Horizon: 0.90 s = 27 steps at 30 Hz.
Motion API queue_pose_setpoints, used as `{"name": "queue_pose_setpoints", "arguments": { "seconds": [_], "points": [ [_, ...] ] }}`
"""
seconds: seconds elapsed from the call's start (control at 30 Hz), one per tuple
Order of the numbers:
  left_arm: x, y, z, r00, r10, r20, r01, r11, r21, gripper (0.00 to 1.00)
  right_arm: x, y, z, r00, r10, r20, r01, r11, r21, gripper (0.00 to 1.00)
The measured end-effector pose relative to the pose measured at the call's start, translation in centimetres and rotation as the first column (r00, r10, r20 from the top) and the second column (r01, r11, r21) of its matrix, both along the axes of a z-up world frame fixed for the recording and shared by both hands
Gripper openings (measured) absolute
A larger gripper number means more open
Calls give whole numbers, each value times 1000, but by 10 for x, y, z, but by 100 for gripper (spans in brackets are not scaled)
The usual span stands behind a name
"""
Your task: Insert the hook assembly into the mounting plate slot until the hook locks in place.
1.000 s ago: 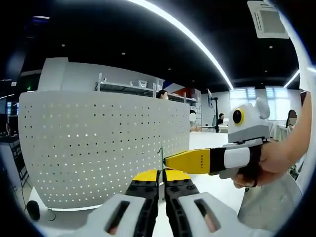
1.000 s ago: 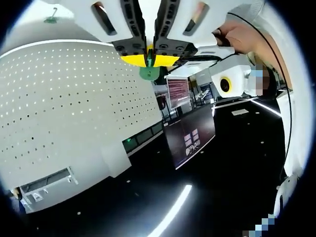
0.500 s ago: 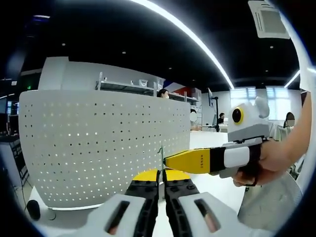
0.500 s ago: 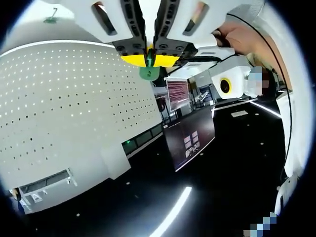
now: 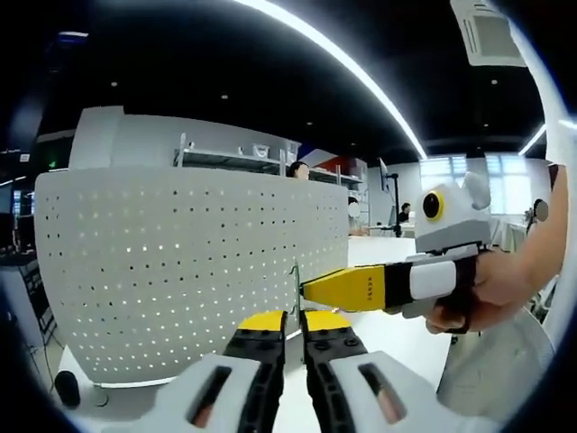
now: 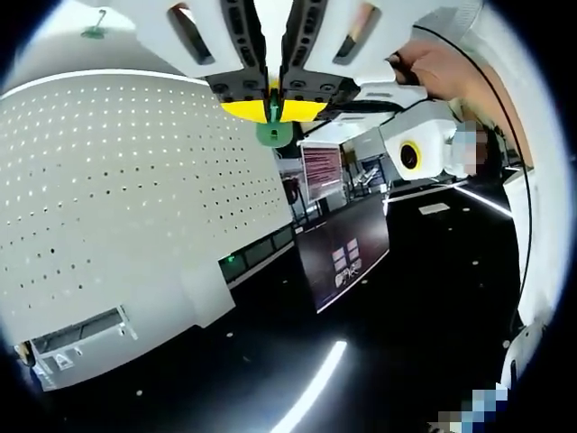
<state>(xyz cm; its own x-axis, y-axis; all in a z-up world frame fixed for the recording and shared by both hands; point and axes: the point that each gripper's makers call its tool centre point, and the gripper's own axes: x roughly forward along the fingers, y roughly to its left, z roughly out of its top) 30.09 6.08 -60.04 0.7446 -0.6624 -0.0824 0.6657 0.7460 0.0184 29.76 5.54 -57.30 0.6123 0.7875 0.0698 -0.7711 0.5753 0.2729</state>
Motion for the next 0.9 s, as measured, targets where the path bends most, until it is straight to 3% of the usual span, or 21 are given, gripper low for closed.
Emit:
{"name": "queue_pose_setpoints", "arguments": {
  "seconds": [0.17, 0.27, 0.37, 0.67, 0.9],
  "points": [
    [5, 3, -6, 999, 35, -28, -35, 999, -20, 53, 1, -3, -1, 1000, -11, -9, 11, 1000, 0, 1],
    [7, 4, -3, 999, 43, -14, -44, 999, -32, 68, 1, -4, -3, 1000, -14, -18, 14, 1000, 3, 1],
    [8, 5, -2, 999, 50, -6, -50, 998, -34, 72, 1, -4, -3, 1000, -15, -18, 15, 1000, 5, 1],
    [8, 8, -4, 998, 64, -7, -64, 998, -15, 70, 1, -3, -1, 1000, -20, -10, 20, 1000, -2, 1],
    [9, 11, -4, 997, 79, -8, -79, 997, -17, 69, 16, -24, -3, 989, -147, 31, 149, 984, -102, 1]
  ]
}}
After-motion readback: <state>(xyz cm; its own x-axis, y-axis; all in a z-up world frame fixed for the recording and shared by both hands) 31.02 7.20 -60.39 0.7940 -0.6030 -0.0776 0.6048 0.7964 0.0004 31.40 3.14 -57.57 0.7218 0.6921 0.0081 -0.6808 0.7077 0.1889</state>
